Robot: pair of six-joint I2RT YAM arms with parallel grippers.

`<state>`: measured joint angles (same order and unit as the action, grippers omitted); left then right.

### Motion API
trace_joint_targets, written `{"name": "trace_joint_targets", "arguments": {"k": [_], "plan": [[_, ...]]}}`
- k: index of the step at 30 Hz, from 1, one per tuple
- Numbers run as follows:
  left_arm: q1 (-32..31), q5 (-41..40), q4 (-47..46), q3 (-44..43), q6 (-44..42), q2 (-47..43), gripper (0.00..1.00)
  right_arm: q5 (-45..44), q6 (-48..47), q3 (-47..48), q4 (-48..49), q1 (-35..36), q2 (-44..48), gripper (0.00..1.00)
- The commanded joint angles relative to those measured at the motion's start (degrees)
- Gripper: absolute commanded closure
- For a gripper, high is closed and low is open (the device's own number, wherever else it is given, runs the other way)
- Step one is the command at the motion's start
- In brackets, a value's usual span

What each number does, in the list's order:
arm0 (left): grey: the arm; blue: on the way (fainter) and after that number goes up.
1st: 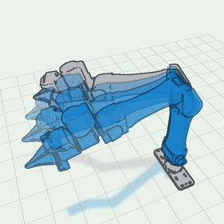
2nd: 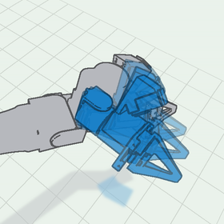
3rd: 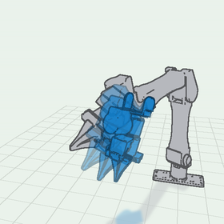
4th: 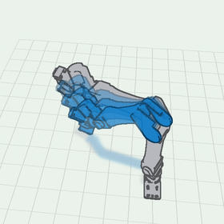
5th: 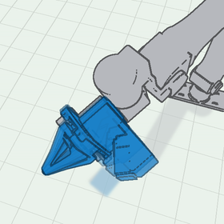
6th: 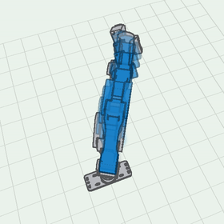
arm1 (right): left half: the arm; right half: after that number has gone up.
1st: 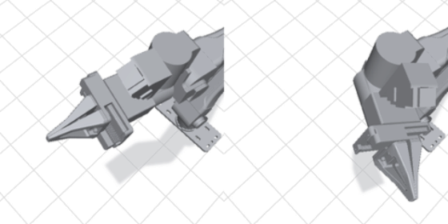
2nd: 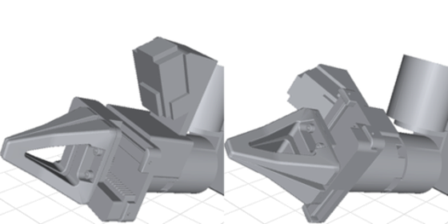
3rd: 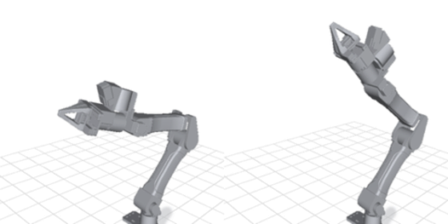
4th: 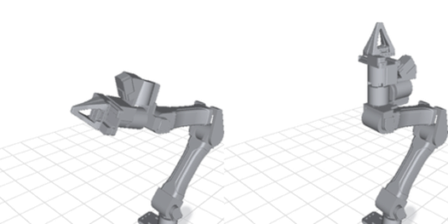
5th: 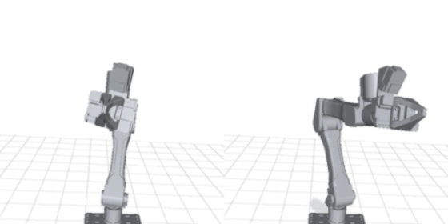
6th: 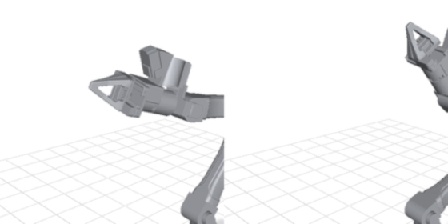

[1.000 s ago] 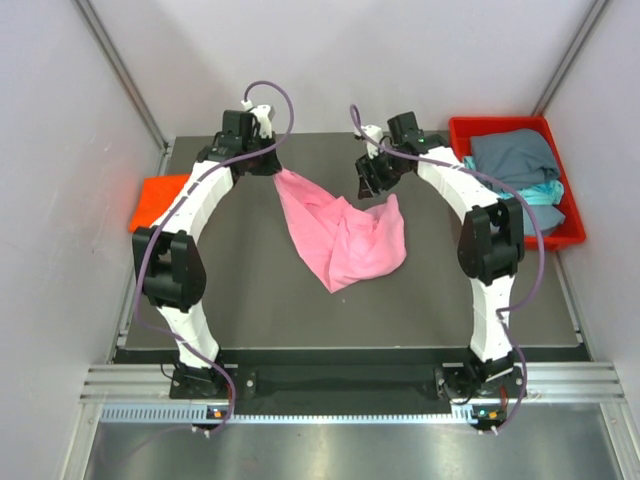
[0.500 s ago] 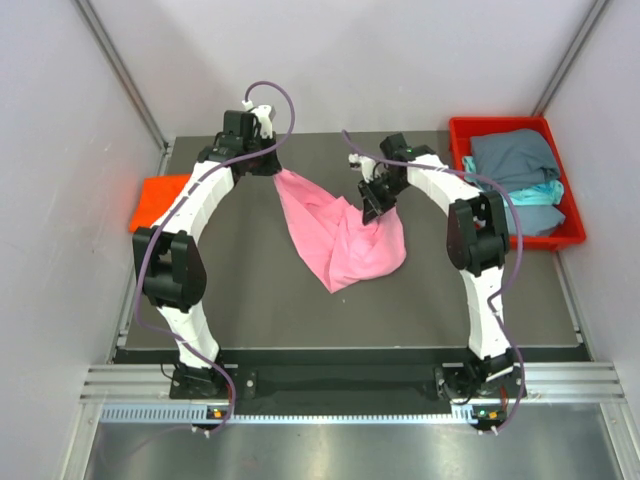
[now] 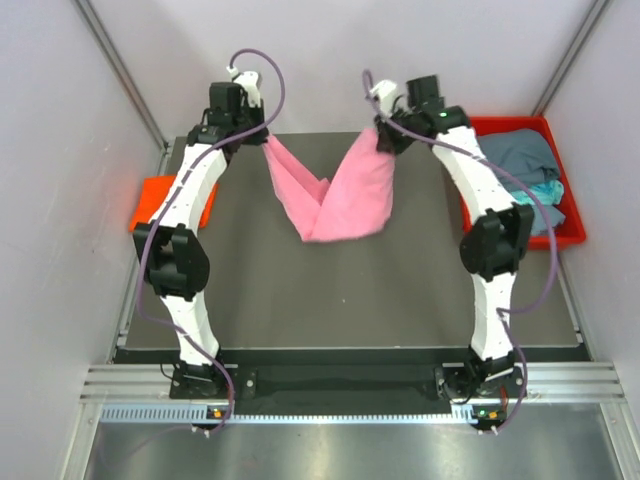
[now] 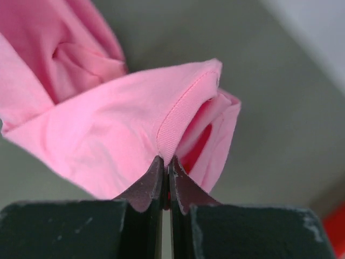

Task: Fold and stack the t-shirts
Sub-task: Flatten the tshirt out

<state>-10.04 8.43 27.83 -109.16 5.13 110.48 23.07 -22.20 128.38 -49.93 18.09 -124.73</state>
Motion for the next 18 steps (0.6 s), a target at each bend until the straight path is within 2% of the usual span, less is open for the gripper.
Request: {"name": "trace_joint_targets", "arguments": {"k": [1, 5, 8, 10, 14, 16, 18], "plan": [[1.8, -4.2, -3.8, -8.3, -3.9, 1.1, 1.0, -6.4, -2.9, 4.3, 11.9, -3.0, 12.0, 1.0], [2.2, -4.4, -3.5, -11.0, -4.6, 0.1, 1.0, -6.4, -3.9, 1.3, 14.2, -3.6, 20.6, 1.0], [2.3, -2.2, -1.2, -8.1, -4.3, -2.8, 1.0, -0.6, -4.3, -3.0, 7.5, -3.2, 26.0, 1.0], [2.3, 0.4, 0.5, -2.6, -2.5, -5.9, 1.0, 2.1, -4.6, -7.5, 1.4, -2.5, 28.7, 1.0], [2.3, 6.1, 6.0, 7.5, 0.7, -9.0, 1.0, 7.2, -6.2, -26.0, -4.8, -0.1, 33.9, 1.0], [2.2, 7.7, 9.2, 12.8, 2.7, -9.7, 1.0, 10.6, -6.5, -33.0, -6.4, 0.5, 33.2, 1.0], [2.2, 10.2, 10.5, 17.0, 3.7, -10.1, 1.0, 11.8, -9.1, -34.9, -12.3, 2.3, 30.6, 0.97]]}}
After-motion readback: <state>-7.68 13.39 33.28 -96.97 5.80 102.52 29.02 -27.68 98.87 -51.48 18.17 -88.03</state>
